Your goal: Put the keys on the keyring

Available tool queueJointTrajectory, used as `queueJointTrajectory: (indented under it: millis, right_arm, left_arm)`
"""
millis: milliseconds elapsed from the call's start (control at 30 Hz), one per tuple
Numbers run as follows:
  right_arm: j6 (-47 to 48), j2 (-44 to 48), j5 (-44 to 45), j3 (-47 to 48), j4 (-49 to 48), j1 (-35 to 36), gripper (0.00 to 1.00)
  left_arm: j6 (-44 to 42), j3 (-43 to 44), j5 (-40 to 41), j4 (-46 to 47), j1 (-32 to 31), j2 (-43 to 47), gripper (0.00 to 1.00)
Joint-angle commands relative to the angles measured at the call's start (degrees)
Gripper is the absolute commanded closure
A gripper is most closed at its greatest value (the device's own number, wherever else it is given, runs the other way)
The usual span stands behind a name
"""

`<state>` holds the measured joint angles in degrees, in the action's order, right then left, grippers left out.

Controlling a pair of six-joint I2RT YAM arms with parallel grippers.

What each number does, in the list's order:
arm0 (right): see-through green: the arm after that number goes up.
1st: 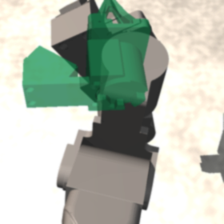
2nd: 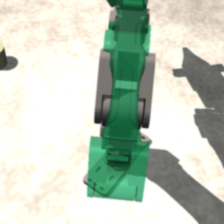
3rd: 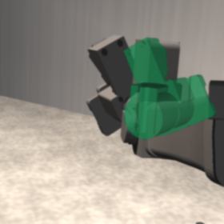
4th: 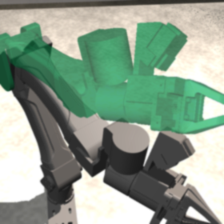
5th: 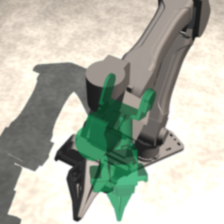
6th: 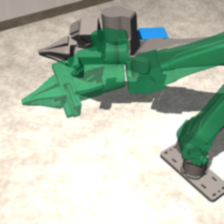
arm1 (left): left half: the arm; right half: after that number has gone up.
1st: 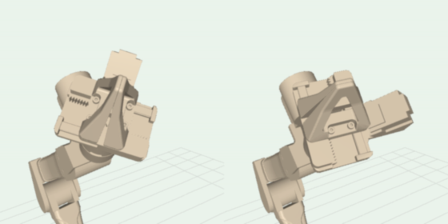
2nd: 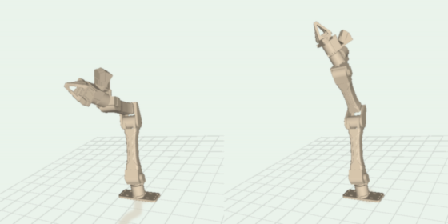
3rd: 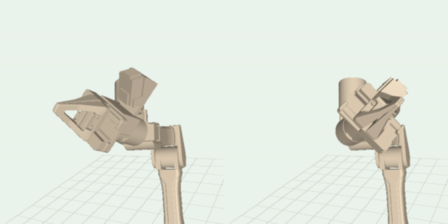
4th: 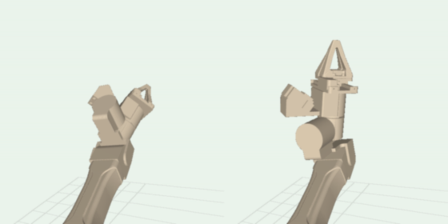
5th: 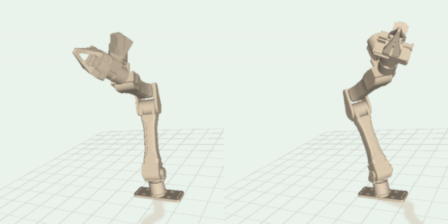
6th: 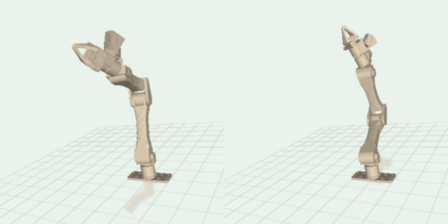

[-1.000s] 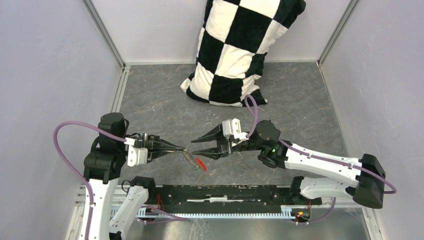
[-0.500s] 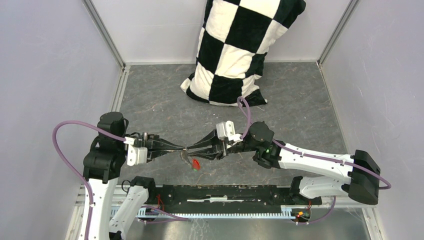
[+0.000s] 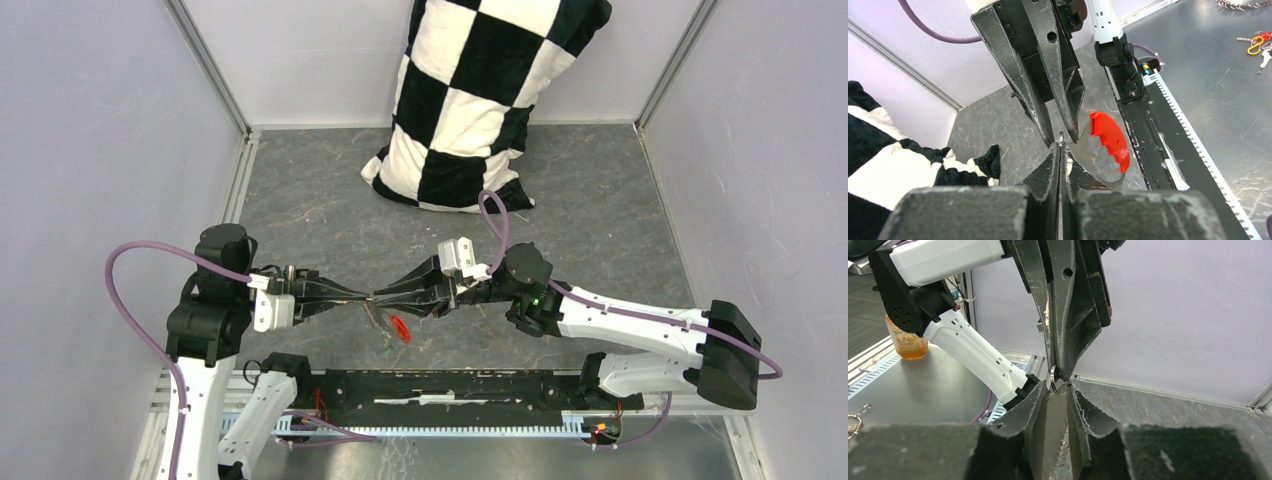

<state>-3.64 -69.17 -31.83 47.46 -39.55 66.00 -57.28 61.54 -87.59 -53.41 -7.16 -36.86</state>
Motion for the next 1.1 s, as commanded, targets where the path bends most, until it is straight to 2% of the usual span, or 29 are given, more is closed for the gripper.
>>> queueJointTrajectory:
  millis: [0,100,267,333,433,533,767,833,867,933,1000,1067]
  right_arm:
    - [-0.96,1.30,0.97,1.49,-3.76,0.26,0.74]
    - [-0.65,0.94,0.72,1.96,-3.24,0.25,0.80]
    - [0.94,0.74,0.67,3.11,0.55,0.26,0.99]
    - [2.20,1.12,1.64,3.99,3.54,0.27,0.99]
    - [6.16,1.53,3.25,7.74,13.74,0.29,0.99]
    - [9.93,1.67,5.19,12.34,25.96,0.15,0.99]
    - [15.43,0.13,10.85,23.75,49.46,0.27,0.99]
    - [16.01,-1.00,13.11,27.08,54.98,0.27,0.99]
    - [16.03,-1.60,14.48,28.70,57.58,0.27,0.99]
    - [16.33,-2.61,16.90,31.37,61.72,0.23,0.99]
    - [15.48,-3.76,20.66,33.60,65.29,0.27,0.99]
    - [14.09,-6.15,24.30,36.81,70.15,0.23,0.99]
  left_arm:
    - [2.62,0.16,-6.01,1.33,-0.14,-0.13,0.98]
    - [2.68,0.16,-6.01,1.29,-0.14,-0.14,0.98]
    - [3.11,-0.03,-6.03,1.37,-0.14,0.10,0.98]
    - [3.58,-0.61,-5.63,1.40,-0.14,0.25,0.97]
    - [3.23,-1.76,-2.96,1.50,-0.16,1.32,0.80]
    - [2.88,-2.46,-0.39,1.86,-0.18,2.49,0.69]
    - [3.45,-2.48,1.03,1.73,-0.19,3.29,0.60]
    - [2.78,-2.63,2.34,1.78,-0.14,3.60,0.49]
    - [2.32,-2.84,3.38,1.66,-0.14,3.92,0.48]
    - [1.45,-3.55,4.77,1.64,-0.14,4.43,0.48]
    - [2.79,-4.45,6.13,2.89,-0.05,4.73,0.54]
    - [10.09,-6.32,8.19,7.74,-0.05,4.87,0.58]
